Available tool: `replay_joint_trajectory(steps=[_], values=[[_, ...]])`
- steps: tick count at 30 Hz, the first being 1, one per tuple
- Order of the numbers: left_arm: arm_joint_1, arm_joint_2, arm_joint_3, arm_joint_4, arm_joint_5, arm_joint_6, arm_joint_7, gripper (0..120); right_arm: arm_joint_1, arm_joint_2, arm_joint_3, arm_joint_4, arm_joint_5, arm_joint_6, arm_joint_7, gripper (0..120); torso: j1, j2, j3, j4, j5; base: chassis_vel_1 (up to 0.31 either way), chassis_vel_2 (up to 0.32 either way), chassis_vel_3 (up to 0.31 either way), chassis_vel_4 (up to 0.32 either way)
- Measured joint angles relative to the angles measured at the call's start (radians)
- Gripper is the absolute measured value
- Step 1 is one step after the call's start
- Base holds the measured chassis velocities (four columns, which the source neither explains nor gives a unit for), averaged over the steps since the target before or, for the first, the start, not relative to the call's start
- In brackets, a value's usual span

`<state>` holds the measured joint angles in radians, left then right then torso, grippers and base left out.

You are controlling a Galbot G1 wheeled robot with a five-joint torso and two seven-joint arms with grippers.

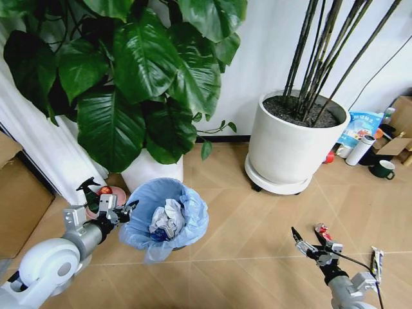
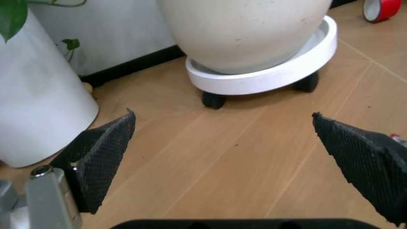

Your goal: Pick up the trash bin and place the garbage on the floor into it.

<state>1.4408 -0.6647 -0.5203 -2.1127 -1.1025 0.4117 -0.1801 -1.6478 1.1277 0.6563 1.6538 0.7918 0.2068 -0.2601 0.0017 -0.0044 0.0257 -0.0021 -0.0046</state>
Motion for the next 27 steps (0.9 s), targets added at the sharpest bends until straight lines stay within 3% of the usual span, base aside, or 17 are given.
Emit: replay_joint_trajectory(steps=[15,27], values=[[-0.002,-0.001,-0.001,-0.009,0.001,0.001,-0.004,0,-0.052,-0.007,0.001,0.005,0.005,0.01,0.038,100,0.0,0.0,0.0,0.0002,0.0001,-0.137,-0.151,0.144,0.152],[-0.011,-0.012,0.006,0.004,0.005,0.002,0.0,0,-0.126,0.016,0.078,0.007,0.002,0.019,0.085,100,0.0,0.0,0.0,-0.0001,0.0,-0.145,-0.157,0.146,0.145]])
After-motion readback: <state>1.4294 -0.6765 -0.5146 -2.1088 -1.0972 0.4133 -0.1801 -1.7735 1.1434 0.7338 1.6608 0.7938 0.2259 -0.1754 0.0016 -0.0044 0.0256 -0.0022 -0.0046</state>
